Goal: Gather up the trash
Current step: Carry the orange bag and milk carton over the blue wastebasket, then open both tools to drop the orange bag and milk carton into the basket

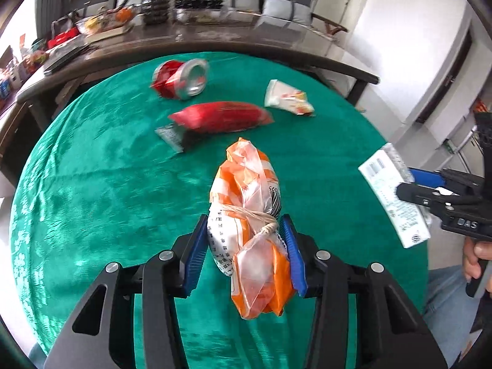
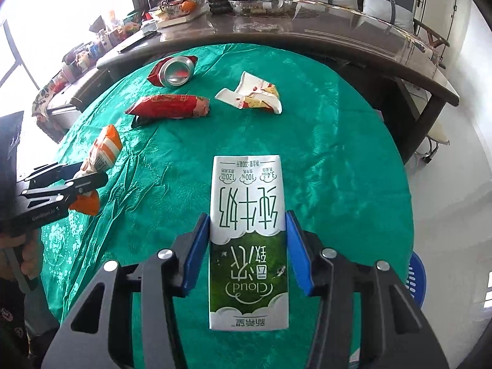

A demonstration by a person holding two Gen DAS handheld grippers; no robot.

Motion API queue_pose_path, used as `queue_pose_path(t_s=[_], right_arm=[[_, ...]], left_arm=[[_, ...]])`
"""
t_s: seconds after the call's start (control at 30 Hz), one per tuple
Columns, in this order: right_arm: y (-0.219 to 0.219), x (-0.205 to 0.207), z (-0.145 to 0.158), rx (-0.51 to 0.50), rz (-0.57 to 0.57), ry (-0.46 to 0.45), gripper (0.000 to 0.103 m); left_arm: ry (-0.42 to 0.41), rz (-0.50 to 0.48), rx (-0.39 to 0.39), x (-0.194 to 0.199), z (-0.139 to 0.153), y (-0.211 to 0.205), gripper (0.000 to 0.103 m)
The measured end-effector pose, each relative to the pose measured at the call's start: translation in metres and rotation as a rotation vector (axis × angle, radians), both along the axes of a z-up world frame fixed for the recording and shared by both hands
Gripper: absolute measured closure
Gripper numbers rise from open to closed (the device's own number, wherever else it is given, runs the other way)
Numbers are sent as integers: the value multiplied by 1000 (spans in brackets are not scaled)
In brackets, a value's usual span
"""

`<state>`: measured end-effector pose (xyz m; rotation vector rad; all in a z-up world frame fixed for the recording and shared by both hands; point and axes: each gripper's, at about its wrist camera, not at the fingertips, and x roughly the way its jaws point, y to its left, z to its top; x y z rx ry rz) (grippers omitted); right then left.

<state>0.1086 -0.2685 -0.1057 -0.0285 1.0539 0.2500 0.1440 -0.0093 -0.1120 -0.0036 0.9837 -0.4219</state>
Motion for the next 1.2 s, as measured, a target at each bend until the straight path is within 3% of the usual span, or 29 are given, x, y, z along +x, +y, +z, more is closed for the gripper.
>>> queue_pose_path(t_s=[0.17, 0.3, 0.57, 0.9, 1.2], right_arm=[[-45, -8, 7, 50, -78, -15, 55], [-111, -23, 16, 48, -202, -41, 55], [-225, -52, -2, 11, -405, -15, 55], [-316, -67, -58, 22, -536, 65, 55], [-358, -73, -88, 123, -617, 116, 55]], left_arm=[[7, -111, -41, -10, 11, -61, 57], [10, -212, -61, -15, 16, -124, 57], [21, -396, -67, -35, 17, -257, 57], [88, -513, -15, -37, -28, -388, 56], [125, -562, 15, -33, -71, -448, 56]])
